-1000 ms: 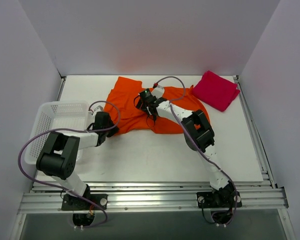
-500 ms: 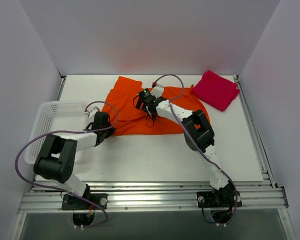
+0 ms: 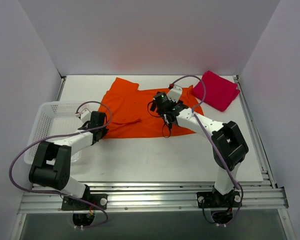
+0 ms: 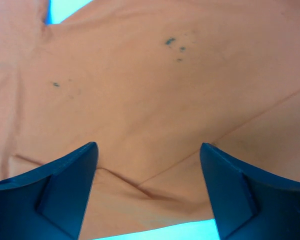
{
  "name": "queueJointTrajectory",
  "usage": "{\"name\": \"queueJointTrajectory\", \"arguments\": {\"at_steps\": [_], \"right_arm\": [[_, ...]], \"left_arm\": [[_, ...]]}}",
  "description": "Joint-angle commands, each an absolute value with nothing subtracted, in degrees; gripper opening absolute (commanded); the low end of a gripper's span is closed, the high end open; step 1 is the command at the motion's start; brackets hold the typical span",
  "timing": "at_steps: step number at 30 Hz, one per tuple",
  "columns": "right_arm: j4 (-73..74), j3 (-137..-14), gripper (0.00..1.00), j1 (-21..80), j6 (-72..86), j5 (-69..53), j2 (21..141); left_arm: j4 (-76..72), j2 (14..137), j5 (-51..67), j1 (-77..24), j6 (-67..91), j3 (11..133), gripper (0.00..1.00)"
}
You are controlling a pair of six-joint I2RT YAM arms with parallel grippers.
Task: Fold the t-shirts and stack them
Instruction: Fold the flattened tshirt in 1/3 of the way
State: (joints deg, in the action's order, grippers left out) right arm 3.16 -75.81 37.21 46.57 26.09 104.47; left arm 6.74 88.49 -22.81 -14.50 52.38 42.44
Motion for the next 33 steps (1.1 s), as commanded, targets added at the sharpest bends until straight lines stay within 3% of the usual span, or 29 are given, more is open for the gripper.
{"name": "queueJointTrajectory", "arguments": {"at_steps": [1,3,4,5,6,7,13,22,33], "right_arm": [[-1.8,-76.0,0.76,37.7,44.7,24.6,103.4],[-2.1,-78.0,0.60,38.5,44.9,23.5,104.7],[-2.2,-80.6,0.42,38.8,45.3,21.2,106.4],[-2.5,-82.0,0.17,39.6,45.8,19.9,107.5],[-2.6,-83.6,0.03,40.2,45.9,18.6,108.6],[-2.3,-85.5,0.00,40.9,46.0,16.8,111.4],[3.0,-98.9,0.00,46.8,47.0,13.6,120.6],[5.2,-104.4,0.00,51.7,49.0,8.4,127.4],[6.2,-107.3,0.00,51.3,48.8,9.3,132.9]], "left_arm": [[6.1,81.2,-25.7,-15.6,52.3,42.6,0.17],[4.8,77.8,-25.8,-15.7,51.2,42.9,0.20],[4.7,77.1,-25.8,-15.7,50.9,43.2,0.20],[4.8,76.6,-25.9,-15.7,50.2,43.7,0.20],[5.0,76.6,-26.0,-15.7,50.0,44.2,0.20],[5.1,76.7,-26.1,-15.7,49.9,45.0,0.20],[4.1,80.9,-25.0,-15.6,49.5,44.7,0.03],[-7.3,86.7,-20.6,-15.6,49.2,41.7,0.02],[-10.3,89.9,-18.5,-15.6,49.0,42.2,0.02]]}}
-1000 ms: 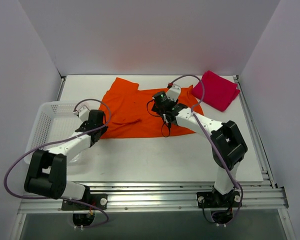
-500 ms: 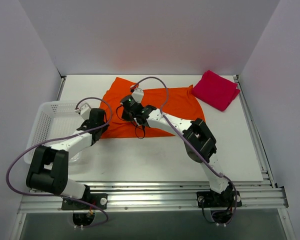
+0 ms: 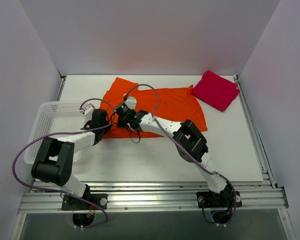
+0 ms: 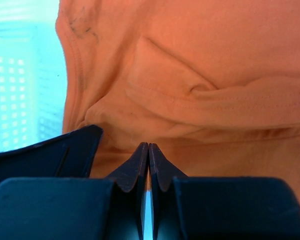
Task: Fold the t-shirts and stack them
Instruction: Fold the flattened tshirt in 1/3 of the way
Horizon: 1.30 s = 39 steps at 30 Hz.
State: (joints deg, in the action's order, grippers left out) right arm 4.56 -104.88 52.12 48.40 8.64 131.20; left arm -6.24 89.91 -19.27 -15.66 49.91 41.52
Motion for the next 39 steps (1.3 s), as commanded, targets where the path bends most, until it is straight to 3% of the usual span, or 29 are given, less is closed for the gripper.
{"name": "queueJointTrajectory", "arguments": {"at_steps": [1,15,22,28,39], "right_arm": [[6.3,-107.6,0.00,51.2,48.8,9.3,133.4],[6.0,-108.7,0.00,48.4,49.2,9.1,138.2],[5.7,-109.0,0.00,47.7,49.1,8.4,139.0],[6.2,-110.8,0.00,46.8,49.0,8.3,140.5],[10.3,-127.5,0.00,42.5,48.0,8.8,147.6]], "left_arm": [[-10.3,89.8,-18.5,-15.5,49.1,42.1,0.02],[-11.0,87.6,-16.3,-15.3,49.4,40.0,0.02],[-14.1,80.1,-12.0,-16.2,51.0,35.8,0.02],[-17.0,85.1,-9.7,-16.3,51.8,35.5,0.02],[-18.3,86.8,-9.5,-16.3,51.6,34.9,0.02]]}}
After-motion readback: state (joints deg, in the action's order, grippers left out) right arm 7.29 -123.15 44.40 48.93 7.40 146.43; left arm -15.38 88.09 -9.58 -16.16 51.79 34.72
